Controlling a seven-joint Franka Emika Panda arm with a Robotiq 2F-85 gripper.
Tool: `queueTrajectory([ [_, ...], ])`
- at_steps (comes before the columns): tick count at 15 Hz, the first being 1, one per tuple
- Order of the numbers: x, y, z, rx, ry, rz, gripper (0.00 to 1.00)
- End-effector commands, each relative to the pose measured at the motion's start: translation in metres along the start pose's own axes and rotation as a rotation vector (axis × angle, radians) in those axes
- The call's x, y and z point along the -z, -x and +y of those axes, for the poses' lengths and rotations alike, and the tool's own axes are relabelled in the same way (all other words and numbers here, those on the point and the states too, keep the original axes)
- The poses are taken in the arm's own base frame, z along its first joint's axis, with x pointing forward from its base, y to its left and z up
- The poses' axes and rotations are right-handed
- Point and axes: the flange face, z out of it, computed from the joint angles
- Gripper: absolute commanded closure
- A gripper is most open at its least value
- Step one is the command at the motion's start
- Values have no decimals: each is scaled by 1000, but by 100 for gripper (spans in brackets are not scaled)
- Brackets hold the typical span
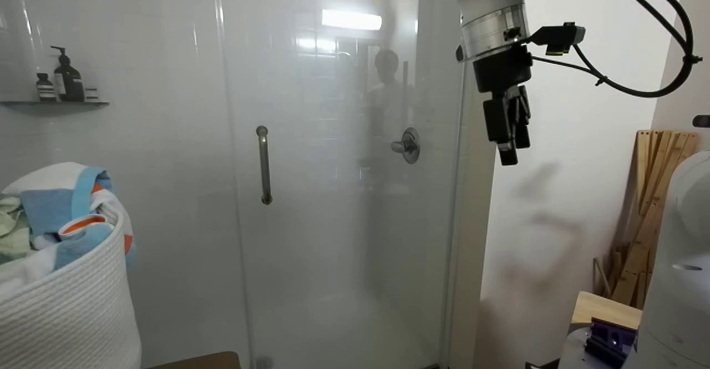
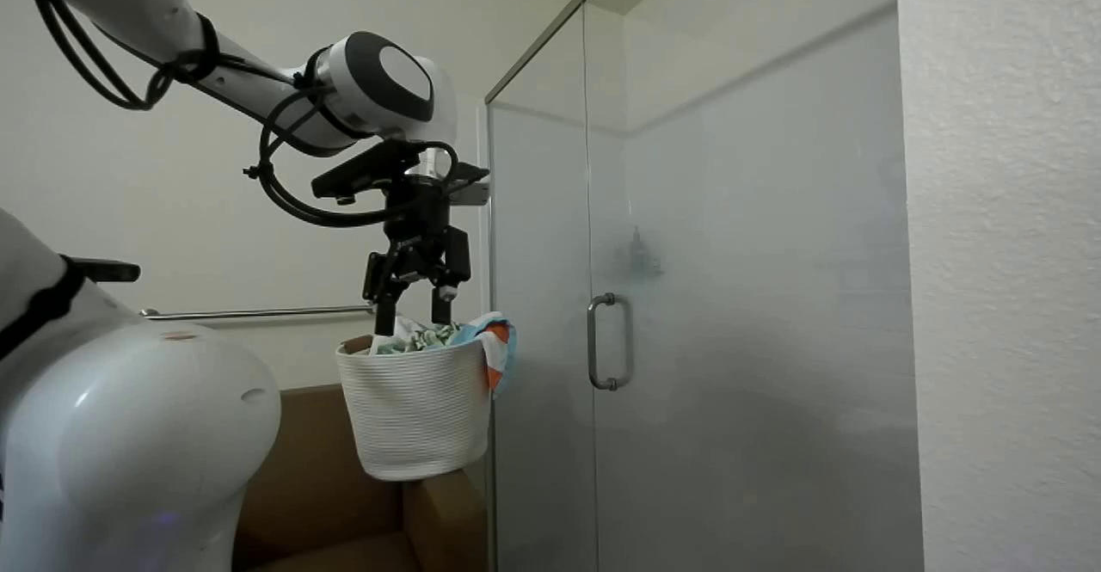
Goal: Open the shower door
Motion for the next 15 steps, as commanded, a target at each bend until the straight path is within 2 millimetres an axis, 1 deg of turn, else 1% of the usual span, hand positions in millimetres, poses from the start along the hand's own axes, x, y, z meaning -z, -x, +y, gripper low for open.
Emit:
queueTrajectory([
  [1,0,0,0,0,0,-1,0],
  [12,0,0,0,0,0,-1,0],
  [15,-1,-6,14,26,13,25,0],
])
